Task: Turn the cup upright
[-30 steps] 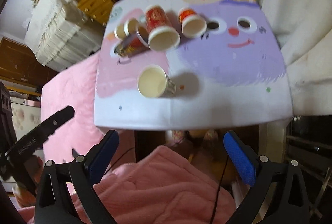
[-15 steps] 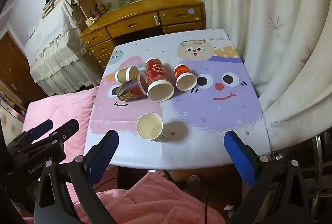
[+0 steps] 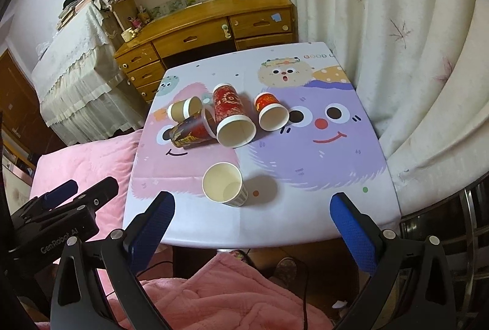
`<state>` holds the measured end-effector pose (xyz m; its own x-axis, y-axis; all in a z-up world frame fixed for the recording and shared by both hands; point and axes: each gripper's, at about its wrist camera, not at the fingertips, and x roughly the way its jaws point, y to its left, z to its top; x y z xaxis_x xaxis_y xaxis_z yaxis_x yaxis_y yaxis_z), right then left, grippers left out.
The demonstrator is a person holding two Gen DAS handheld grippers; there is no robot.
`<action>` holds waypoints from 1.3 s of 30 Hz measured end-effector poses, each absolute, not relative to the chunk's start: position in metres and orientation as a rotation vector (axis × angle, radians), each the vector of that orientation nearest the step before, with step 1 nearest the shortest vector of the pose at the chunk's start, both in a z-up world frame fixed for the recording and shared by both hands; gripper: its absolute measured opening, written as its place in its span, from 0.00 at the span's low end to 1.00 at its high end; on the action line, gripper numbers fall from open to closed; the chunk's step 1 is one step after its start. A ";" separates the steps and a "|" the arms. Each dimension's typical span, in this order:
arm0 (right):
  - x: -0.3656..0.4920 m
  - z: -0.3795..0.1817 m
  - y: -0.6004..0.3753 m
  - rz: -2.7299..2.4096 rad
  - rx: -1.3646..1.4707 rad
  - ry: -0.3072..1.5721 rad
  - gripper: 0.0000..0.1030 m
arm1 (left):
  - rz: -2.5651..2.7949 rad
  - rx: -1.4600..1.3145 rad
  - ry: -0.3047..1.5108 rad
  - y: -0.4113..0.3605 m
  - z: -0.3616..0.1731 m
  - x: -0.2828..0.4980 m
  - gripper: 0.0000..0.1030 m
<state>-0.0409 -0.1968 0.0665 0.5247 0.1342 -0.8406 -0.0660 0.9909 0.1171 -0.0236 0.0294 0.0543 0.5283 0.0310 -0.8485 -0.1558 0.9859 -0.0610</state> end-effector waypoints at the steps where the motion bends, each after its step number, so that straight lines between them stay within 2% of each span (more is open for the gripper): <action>1: -0.041 0.067 -0.195 0.122 0.071 1.010 1.00 | 0.110 -0.136 1.008 0.030 0.054 -0.024 0.95; 3: -0.041 0.066 -0.193 0.127 0.069 1.008 1.00 | 0.101 -0.147 1.001 0.034 0.055 -0.024 0.99; 39: -0.026 0.060 -0.170 0.147 0.071 1.010 1.00 | 0.053 -0.146 1.019 0.045 0.040 -0.009 0.99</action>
